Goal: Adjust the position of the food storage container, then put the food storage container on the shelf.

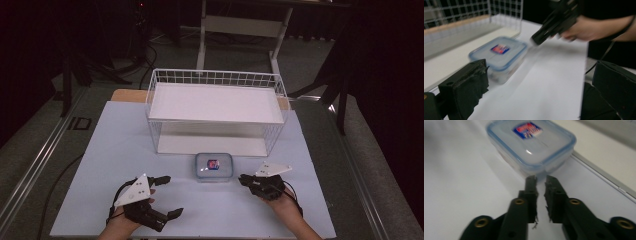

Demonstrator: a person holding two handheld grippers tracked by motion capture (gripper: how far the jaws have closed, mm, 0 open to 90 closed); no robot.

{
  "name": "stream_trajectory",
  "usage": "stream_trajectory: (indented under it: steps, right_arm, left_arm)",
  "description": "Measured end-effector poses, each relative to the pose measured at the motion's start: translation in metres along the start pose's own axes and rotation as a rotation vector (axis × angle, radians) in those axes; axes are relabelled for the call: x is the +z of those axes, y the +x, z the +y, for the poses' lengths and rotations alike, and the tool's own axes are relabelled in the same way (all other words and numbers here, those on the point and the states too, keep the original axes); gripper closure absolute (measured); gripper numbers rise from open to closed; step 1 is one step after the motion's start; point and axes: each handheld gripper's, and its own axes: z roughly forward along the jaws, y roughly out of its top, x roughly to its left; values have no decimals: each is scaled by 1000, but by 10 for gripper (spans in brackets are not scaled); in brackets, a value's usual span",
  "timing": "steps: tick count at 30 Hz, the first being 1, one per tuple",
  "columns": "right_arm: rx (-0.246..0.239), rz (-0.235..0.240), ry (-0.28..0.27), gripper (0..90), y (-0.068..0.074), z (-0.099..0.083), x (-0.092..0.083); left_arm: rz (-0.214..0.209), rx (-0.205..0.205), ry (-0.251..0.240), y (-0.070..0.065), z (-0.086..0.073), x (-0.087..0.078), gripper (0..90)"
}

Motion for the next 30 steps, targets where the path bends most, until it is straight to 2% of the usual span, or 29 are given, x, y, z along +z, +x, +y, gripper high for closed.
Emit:
stream_trajectory:
  steps: [2,3,5,6,7,8,9,10,12,13,14,15,16,17,18,21,22,24,27,29,30]
  right_arm:
    - [4,-8,-27,614,3,2,-8]
    - [6,-13,-43,503,5,2,-10]
    - [32,-5,-55,438,4,4,-14]
    - [40,3,-82,374,4,4,-16]
    - [40,3,-82,374,4,4,-16]
    - [55,3,-106,227,3,5,-17]
    - [55,15,-115,183,3,5,-17]
    - [54,11,-125,179,3,5,-17]
    - [66,13,-126,153,3,7,-18]
    - [77,27,-134,153,2,8,-18]
    - [90,26,-150,157,1,9,-19]
    - [88,24,-159,171,1,11,-20]
    - [88,24,-159,171,1,11,-20]
    - [89,29,-186,205,1,14,-22]
    - [96,33,-182,206,1,16,-22]
    - [125,85,-183,207,-2,20,-22]
    - [128,86,-186,205,-2,21,-22]
    - [98,32,-174,204,-1,24,-22]
    - [118,13,-146,172,-1,28,-20]
    - [136,15,-135,170,-3,30,-17]
    - [142,13,-128,165,-3,31,-16]
  left_arm:
    - [10,-5,19,1,-1,3,15]
    - [10,-5,19,1,-1,3,15]
    - [16,-12,32,2,-1,5,15]
    - [29,-17,50,2,-1,6,15]
    - [25,-41,59,3,0,7,15]
    - [2,-90,53,5,1,8,15]
    - [-1,-112,56,6,2,8,15]
    - [-1,-112,56,6,2,8,15]
    - [-14,-154,60,9,8,10,15]
    - [-14,-154,60,9,8,10,15]
    - [5,-137,66,10,12,12,15]
    - [5,-137,66,10,12,12,15]
    - [9,-142,77,12,16,14,15]
    - [7,-148,79,13,16,14,15]
    - [6,-154,86,14,18,15,15]
    - [8,-176,102,18,25,18,15]
    - [3,-183,102,20,29,19,14]
    - [11,-186,108,22,34,21,15]
    - [42,-190,114,26,43,26,15]
    - [58,-228,91,29,48,30,14]
    - [49,-268,82,33,51,33,15]
